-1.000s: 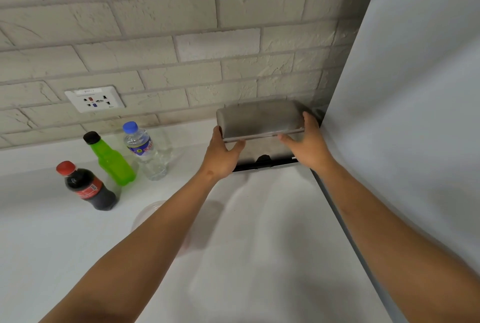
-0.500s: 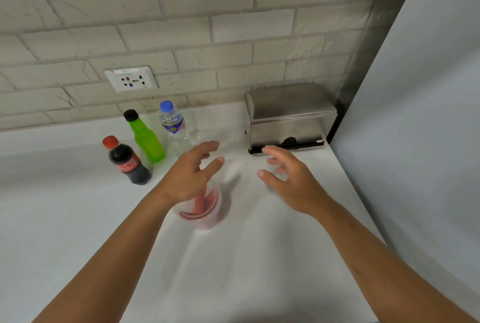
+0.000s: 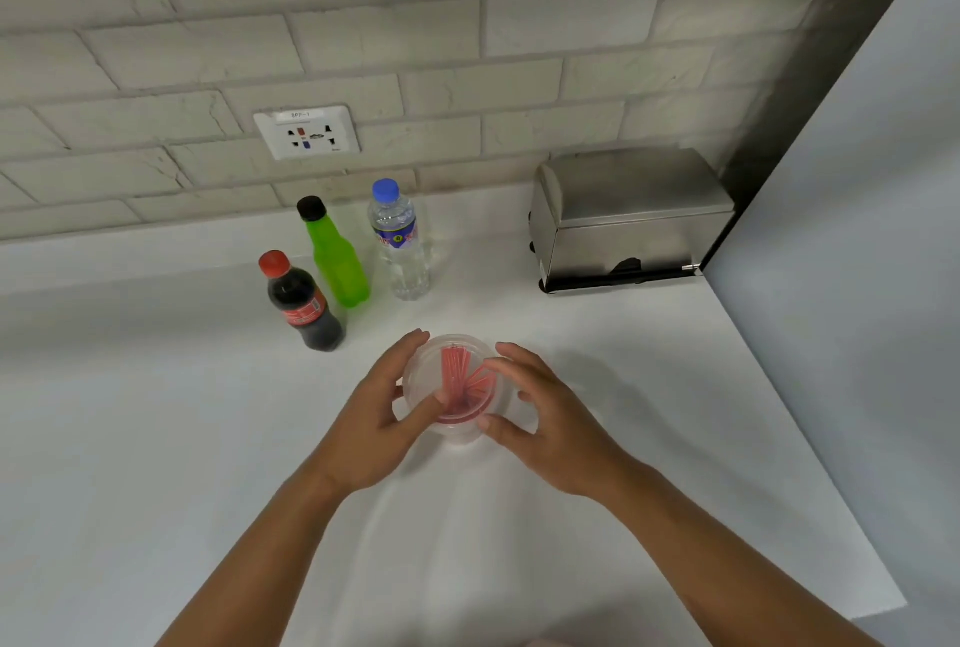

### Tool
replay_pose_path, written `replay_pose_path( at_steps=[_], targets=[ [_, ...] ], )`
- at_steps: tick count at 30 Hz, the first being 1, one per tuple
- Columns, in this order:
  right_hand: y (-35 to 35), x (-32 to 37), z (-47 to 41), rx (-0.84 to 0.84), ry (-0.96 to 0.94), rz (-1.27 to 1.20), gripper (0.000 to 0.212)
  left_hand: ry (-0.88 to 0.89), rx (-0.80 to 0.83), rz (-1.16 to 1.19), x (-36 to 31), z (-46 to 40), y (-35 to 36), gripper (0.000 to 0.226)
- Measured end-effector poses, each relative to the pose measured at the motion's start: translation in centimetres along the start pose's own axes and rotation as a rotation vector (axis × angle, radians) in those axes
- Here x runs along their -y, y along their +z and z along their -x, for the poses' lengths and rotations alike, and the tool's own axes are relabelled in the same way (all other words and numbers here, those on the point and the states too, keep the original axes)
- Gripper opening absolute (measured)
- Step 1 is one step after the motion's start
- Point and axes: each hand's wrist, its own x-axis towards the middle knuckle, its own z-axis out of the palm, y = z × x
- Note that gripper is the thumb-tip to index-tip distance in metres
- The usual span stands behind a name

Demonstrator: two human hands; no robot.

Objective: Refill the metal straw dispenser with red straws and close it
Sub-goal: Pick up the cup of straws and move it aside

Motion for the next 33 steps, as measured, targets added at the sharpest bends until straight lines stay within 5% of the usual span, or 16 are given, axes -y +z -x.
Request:
replay_pose_path(
  at_steps=[12,22,33],
  targets=[
    [1.3,-0.4,-0.7,-0.072,0.04,0.006,0.065,-0.02,0.071,0.141,1.6,-0.8,0.5,0.075],
    [-0.1,-1.4,-5.2,-0.276,0.045,0.058,0.054,-0.018,-0.089,0.179,1.2,-7.1,2.8,0.074],
    [-2.9,-1.3,-11.0,-0.307,0.049,-0.026,0.04,-0.029,-0.037,0.115,0.7,-14.5,2.5,0.071]
  ],
)
